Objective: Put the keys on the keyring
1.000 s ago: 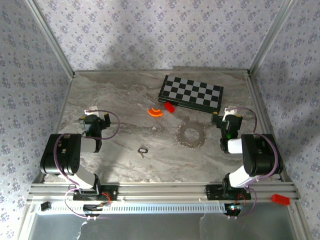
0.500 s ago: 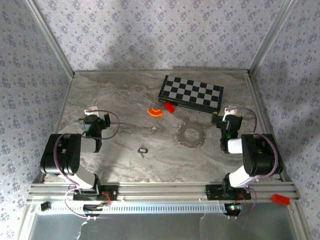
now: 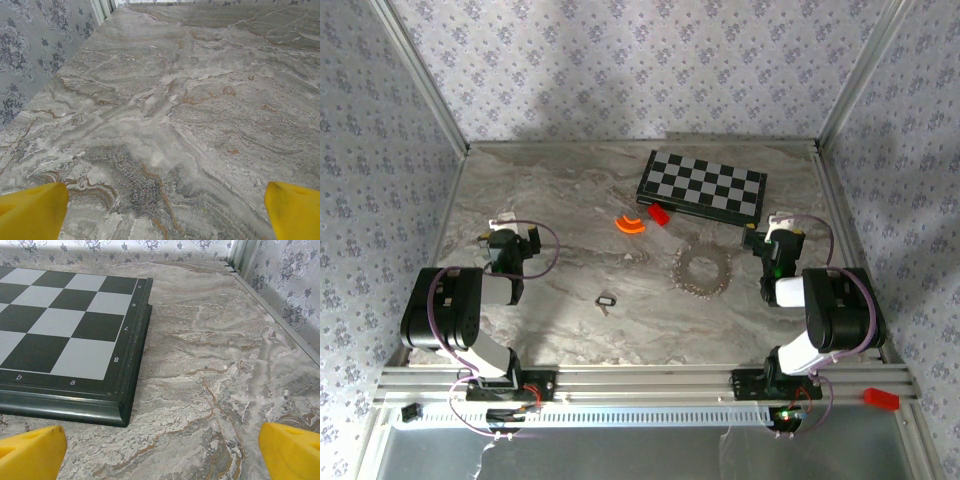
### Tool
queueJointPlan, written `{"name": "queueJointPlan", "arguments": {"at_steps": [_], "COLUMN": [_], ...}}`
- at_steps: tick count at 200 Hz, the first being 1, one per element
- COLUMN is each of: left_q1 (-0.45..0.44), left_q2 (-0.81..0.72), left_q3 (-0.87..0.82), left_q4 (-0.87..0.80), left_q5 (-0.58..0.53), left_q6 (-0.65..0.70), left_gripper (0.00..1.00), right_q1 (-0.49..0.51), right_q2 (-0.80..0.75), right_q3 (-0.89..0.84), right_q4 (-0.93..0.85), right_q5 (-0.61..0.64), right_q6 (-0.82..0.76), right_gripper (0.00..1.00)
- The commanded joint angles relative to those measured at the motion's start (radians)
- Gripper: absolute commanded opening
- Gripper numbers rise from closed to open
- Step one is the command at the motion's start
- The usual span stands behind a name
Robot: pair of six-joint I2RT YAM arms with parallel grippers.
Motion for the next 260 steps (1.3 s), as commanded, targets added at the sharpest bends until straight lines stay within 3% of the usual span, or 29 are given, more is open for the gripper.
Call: {"name": "queueJointPlan", "arguments": {"at_steps": [1, 183, 260], "left_q1": [0.001, 0.002, 0.002], "left_q2": [-0.010, -0.011, -0.153], "left_q3": [0.020, 0.019, 0.058], "left_q4": [0.007, 0.010, -0.173], "left_q5": [0.014, 0.009, 0.044], "left_q6": [-0.015, -0.014, 0.002], "left_gripper": [1.00, 1.00, 1.00], "right_q1": [-0.005, -0.007, 0.008], "right_q2": [0.003, -0.019, -0.108], "right_q3": [0.017, 0.025, 0.022], "right_q4": [-0.008, -0.040, -0.106], "right_q5": [-0.010, -0.026, -0.053], "right_q6": [-0.011, -0.017, -0.050], "right_gripper": [1.00, 1.00, 1.00]}}
